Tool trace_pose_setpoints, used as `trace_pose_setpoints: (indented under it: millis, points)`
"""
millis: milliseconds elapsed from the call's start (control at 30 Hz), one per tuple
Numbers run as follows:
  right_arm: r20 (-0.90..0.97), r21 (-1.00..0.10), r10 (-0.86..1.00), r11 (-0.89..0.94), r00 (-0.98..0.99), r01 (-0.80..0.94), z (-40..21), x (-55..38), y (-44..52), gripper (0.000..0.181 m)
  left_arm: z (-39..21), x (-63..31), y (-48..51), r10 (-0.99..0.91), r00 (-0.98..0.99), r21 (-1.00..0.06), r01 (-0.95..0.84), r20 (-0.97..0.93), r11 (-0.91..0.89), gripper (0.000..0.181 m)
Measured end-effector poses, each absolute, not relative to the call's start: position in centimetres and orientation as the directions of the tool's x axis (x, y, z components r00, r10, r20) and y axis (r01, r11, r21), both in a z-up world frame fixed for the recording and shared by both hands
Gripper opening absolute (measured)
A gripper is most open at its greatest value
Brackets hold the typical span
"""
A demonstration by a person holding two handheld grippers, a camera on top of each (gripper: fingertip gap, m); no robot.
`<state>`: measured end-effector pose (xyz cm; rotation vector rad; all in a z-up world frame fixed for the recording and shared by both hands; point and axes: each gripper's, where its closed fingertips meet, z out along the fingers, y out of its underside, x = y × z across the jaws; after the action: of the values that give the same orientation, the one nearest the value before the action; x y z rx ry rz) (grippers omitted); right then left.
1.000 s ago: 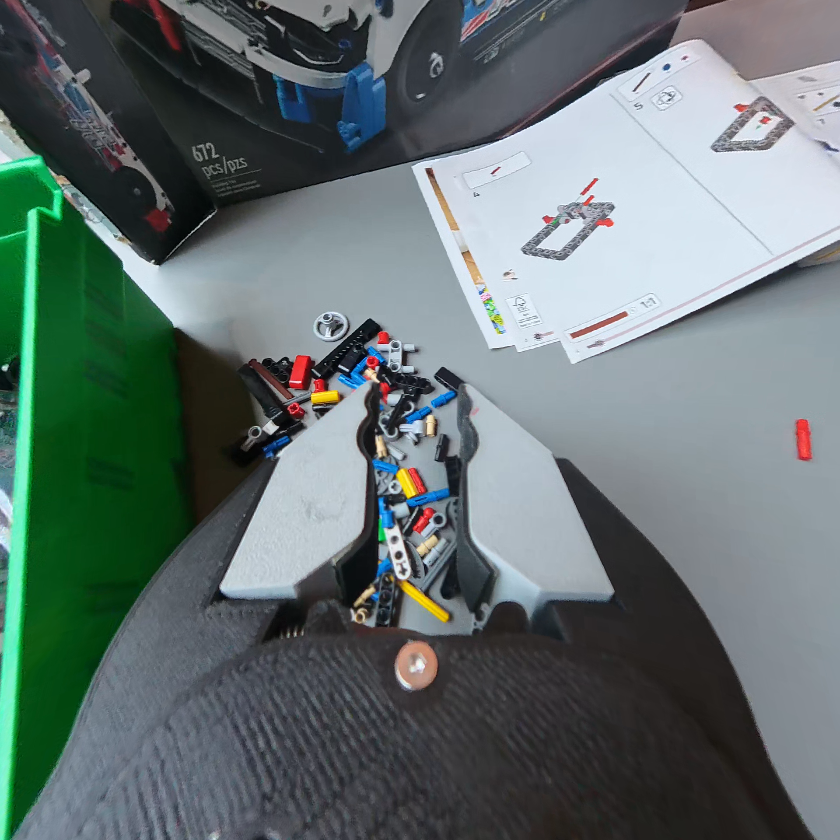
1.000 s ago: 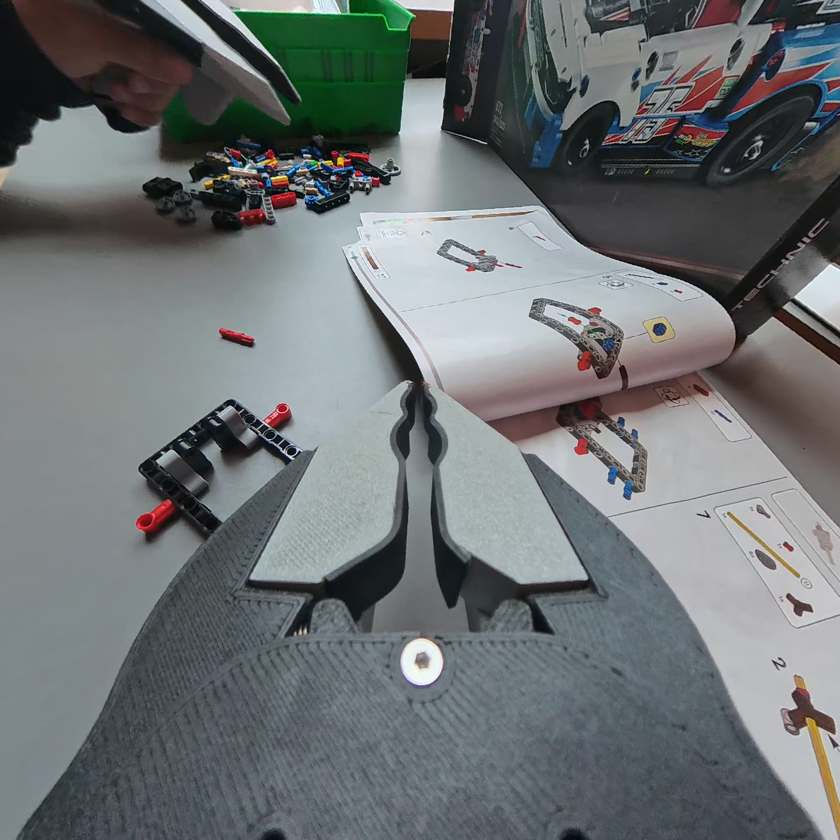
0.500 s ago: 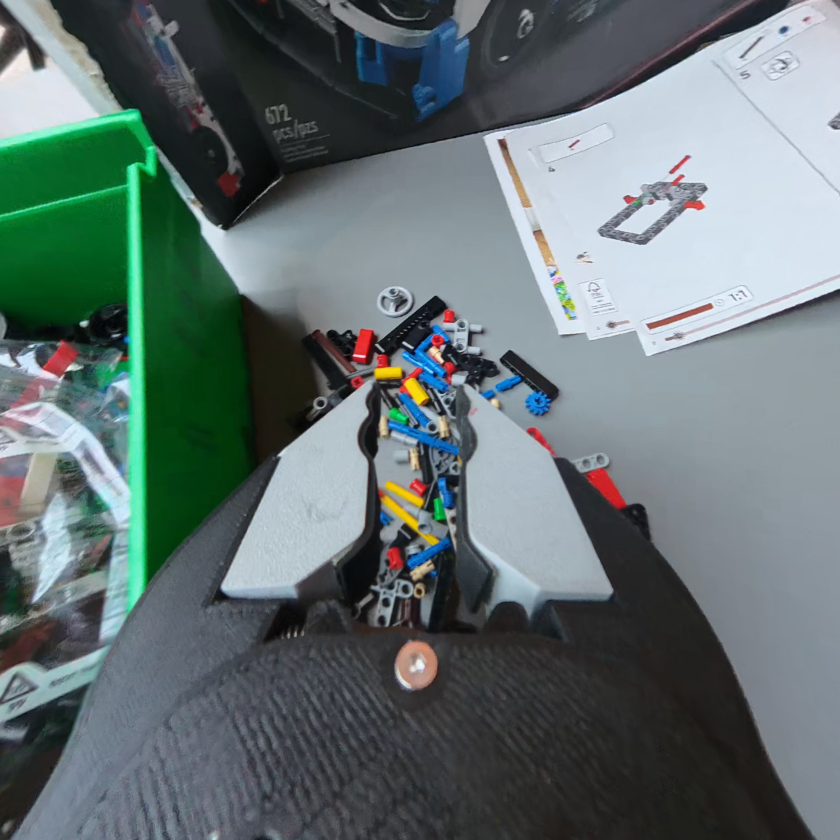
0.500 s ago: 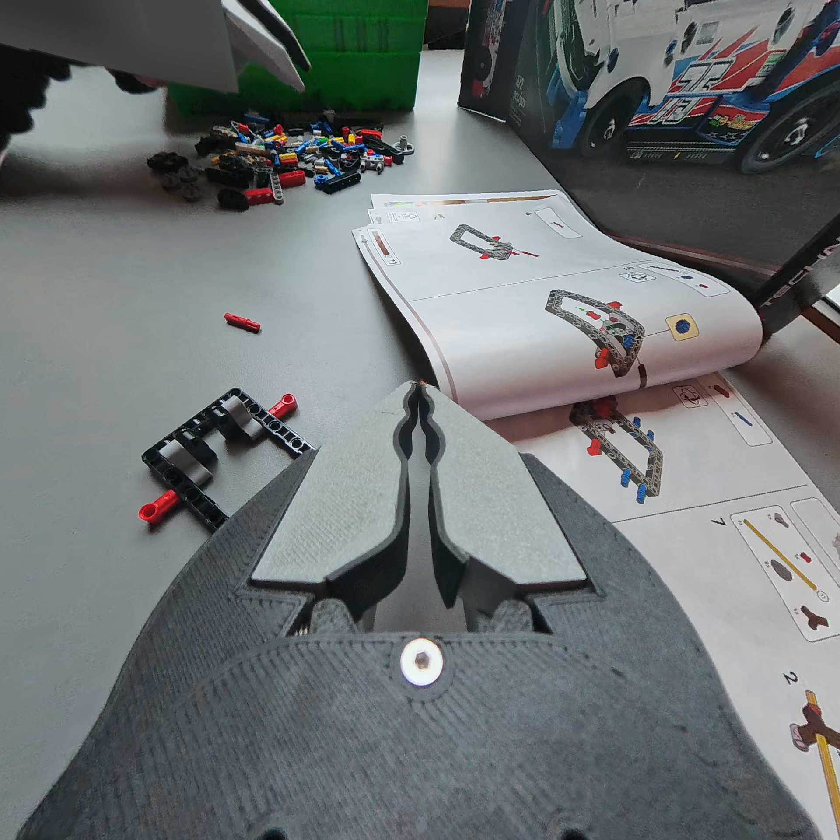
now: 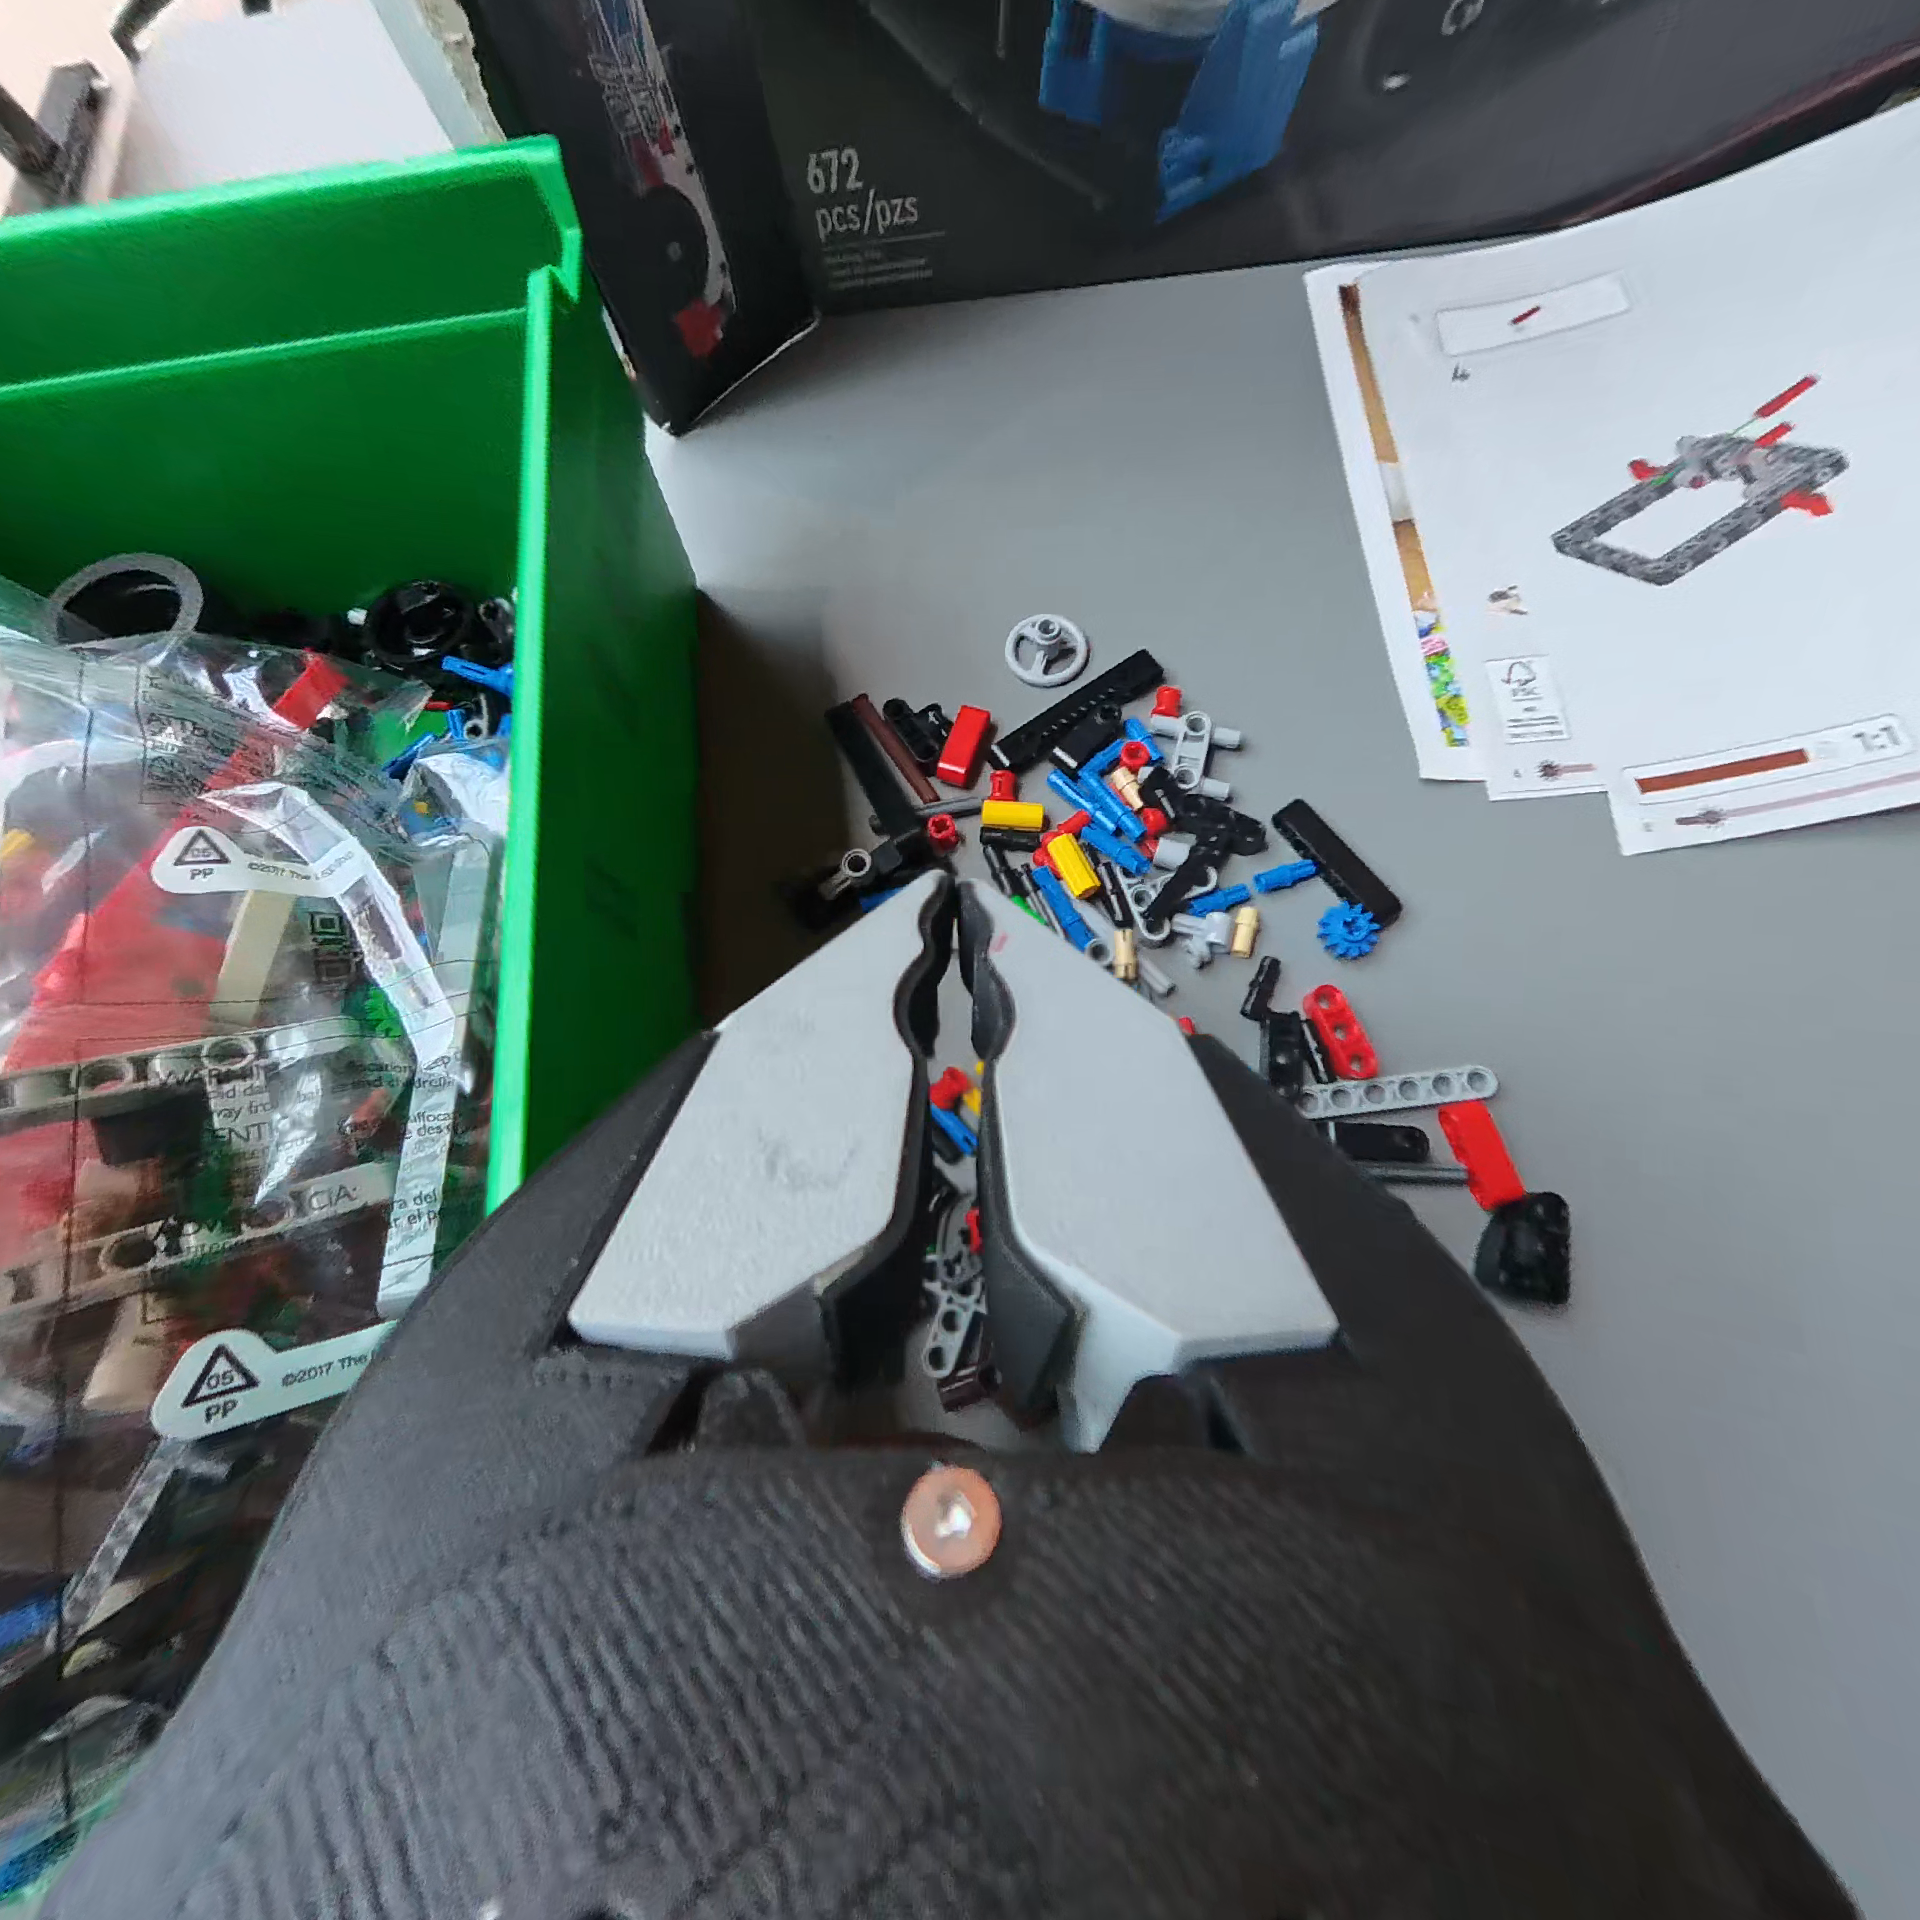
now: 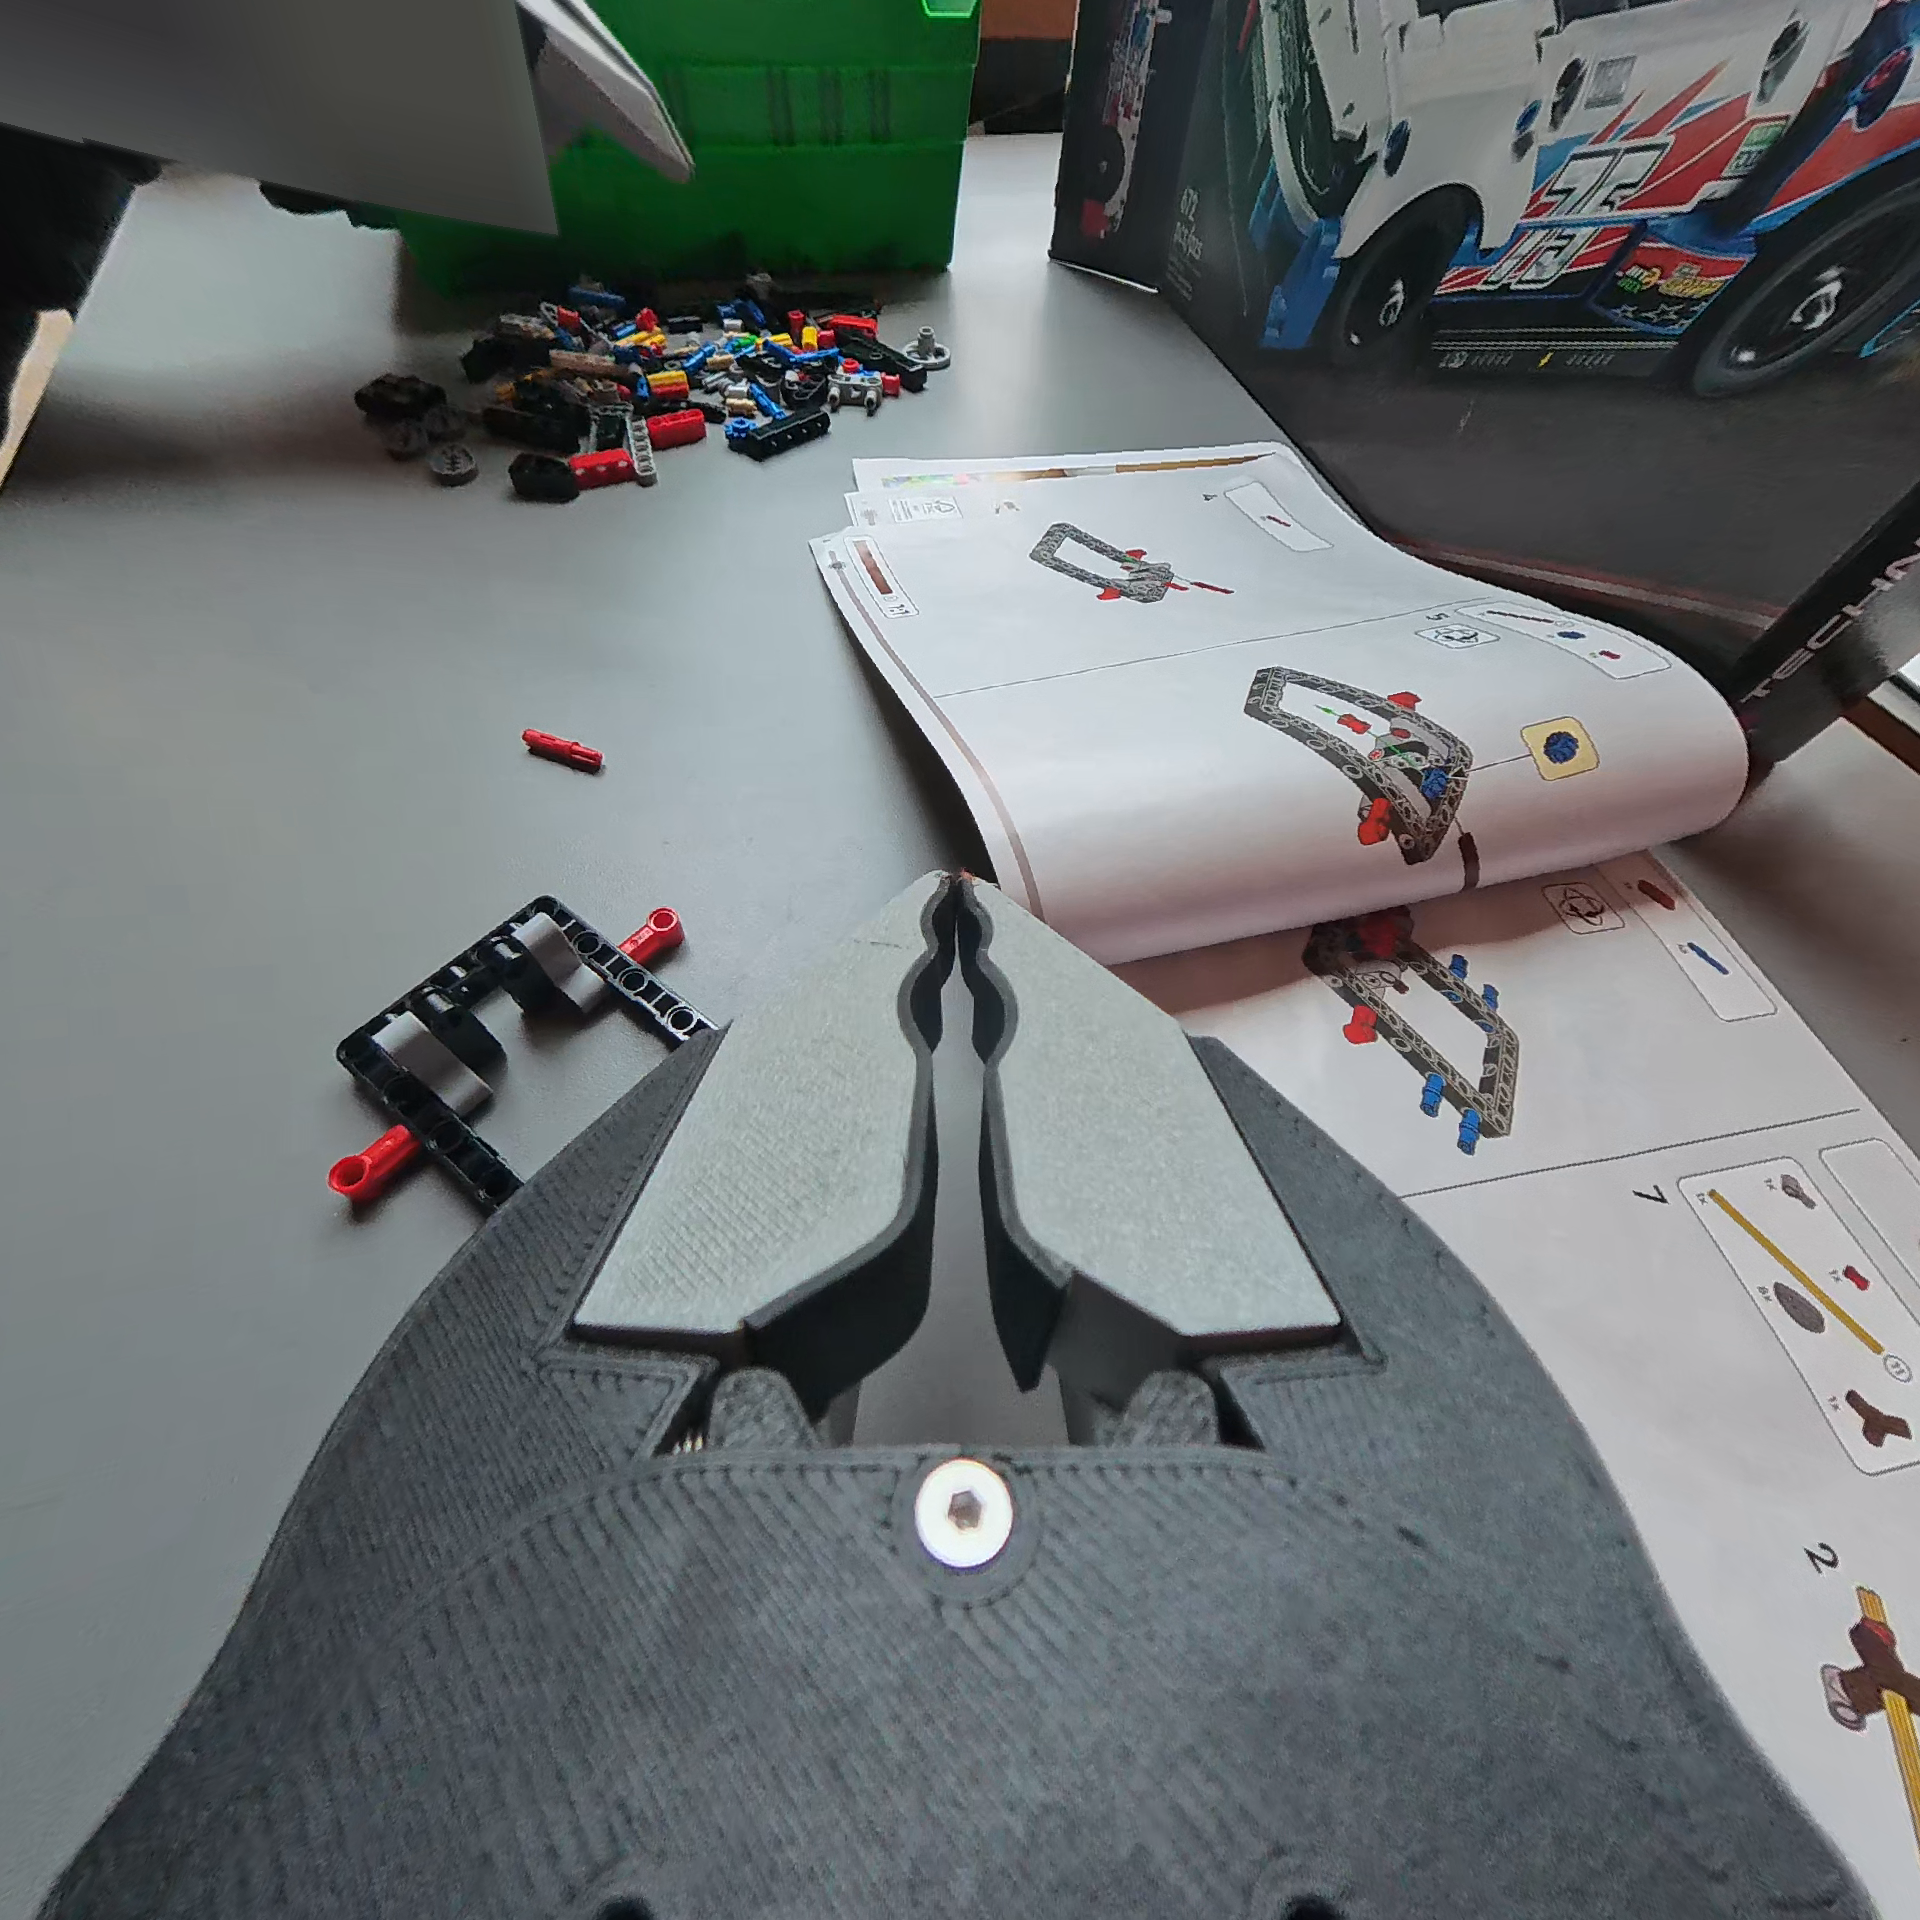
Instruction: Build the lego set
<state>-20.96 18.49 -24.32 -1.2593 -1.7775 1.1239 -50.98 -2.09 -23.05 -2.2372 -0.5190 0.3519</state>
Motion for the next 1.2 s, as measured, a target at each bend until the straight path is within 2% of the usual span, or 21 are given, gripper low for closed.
trace_pose_setpoints:
  millis: [133, 333, 500, 633, 933, 1200]
  points:
    - [0.048, -0.914, 0.951, 0.165, -0.305, 0.371, -24.4, -21.0, 18.4, 0.000, -23.2, -51.0, -1.7, 0.466, 0.881, -0.761, 0.246, -0.084, -0.601, 0.000]
    - [0.044, -0.914, 0.952, 0.161, -0.303, 0.374, -24.4, -21.0, 18.5, 0.000, -24.2, -49.3, 2.1, 0.343, 0.939, -0.732, 0.214, -0.029, -0.647, 0.000]
    - [0.053, -0.917, 0.951, 0.167, -0.304, 0.362, -24.3, -20.9, 18.4, 0.000, -28.9, -49.3, 2.3, 0.279, 0.952, -0.538, 0.171, -0.125, -0.825, 0.000]
    - [0.060, -0.916, 0.949, 0.175, -0.309, 0.360, -24.3, -20.9, 18.3, 0.000, -28.9, -48.1, 3.3, 0.238, 0.969, -0.563, 0.157, -0.073, -0.811, 0.000]
    - [0.063, -0.916, 0.950, 0.177, -0.306, 0.360, -24.3, -20.9, 18.4, 0.000, -24.3, -48.6, 4.9, 0.281, 0.959, -0.765, 0.162, -0.025, -0.623, 0.003]
    - [0.035, -0.925, 0.954, 0.144, -0.298, 0.353, -24.0, -20.9, 18.7, 0.000, -24.1, -45.3, 5.7, 0.152, 0.988, -0.780, 0.068, -0.035, -0.622, 0.013]
